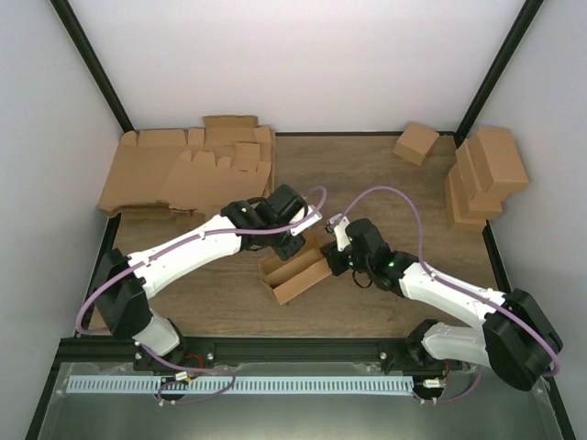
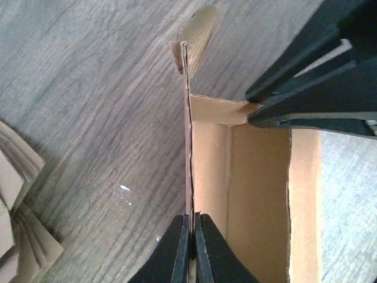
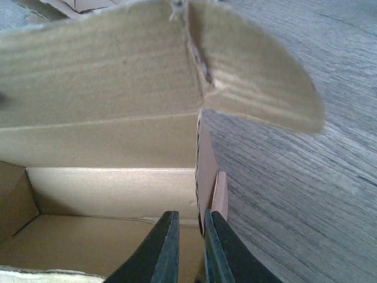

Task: Fold the paper box

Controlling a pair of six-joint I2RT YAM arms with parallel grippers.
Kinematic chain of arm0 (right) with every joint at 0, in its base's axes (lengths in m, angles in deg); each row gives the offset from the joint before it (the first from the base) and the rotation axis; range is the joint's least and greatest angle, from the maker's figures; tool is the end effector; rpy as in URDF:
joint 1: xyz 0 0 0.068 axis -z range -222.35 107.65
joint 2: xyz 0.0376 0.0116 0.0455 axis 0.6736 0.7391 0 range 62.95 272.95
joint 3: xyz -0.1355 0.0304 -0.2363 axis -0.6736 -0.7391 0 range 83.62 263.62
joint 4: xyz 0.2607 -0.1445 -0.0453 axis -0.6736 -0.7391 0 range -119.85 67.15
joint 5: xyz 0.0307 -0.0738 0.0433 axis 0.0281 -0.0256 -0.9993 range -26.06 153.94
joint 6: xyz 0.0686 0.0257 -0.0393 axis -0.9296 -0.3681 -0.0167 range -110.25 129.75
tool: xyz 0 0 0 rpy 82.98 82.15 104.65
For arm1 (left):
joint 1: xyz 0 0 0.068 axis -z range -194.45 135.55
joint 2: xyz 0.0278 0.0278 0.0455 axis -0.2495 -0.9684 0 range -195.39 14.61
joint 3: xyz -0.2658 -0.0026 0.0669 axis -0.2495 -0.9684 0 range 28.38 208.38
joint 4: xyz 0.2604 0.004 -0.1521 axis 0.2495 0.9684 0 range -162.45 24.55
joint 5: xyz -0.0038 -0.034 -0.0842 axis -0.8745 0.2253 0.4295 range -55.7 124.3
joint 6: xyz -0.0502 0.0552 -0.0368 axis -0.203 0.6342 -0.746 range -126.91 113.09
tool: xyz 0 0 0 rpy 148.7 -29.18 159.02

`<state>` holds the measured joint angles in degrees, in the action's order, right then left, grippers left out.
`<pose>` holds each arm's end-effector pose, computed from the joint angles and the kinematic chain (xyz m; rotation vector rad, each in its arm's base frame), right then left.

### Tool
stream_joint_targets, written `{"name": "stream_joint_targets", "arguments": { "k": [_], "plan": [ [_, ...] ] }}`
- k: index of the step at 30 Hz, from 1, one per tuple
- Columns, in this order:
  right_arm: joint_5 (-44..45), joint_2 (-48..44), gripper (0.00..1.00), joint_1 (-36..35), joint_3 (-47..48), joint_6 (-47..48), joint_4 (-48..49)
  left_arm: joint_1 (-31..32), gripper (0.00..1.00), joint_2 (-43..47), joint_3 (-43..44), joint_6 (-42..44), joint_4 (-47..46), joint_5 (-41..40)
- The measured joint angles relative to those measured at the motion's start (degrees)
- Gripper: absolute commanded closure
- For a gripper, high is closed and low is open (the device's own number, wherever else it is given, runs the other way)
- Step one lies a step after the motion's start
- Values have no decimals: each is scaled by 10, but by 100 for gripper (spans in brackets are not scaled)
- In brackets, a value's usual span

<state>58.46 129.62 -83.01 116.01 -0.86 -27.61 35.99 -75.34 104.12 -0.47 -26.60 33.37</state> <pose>0.2228 0.2006 0.1527 -0.6511 2.2220 0.5770 0.2469 -0.2970 0.2394 1.2523 2.3246 -0.2447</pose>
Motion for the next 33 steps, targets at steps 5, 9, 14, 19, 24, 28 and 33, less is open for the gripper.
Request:
{"name": "stream_joint_targets", "arguments": {
  "k": [5,9,14,19,24,28,33],
  "plan": [
    [0,-17,73,0,0,-10,-16,23,96,13,-4,3,-1,3],
    [-2,-34,60,0,8,-25,-51,33,96,17,-4,2,-1,3],
    [-3,-59,45,0,40,-64,-117,37,96,17,-9,2,-2,-3],
    [3,-84,32,0,63,-137,-185,37,96,17,-9,2,-2,-5],
    [-4,-104,4,0,57,-228,-243,39,96,17,-9,2,-3,-6],
    [-25,-160,0,-1,12,-299,-245,39,96,17,-9,2,-2,-6],
    [-56,-198,0,-1,-56,-367,-226,40,96,17,-9,-2,-2,-6]
  ]
}}
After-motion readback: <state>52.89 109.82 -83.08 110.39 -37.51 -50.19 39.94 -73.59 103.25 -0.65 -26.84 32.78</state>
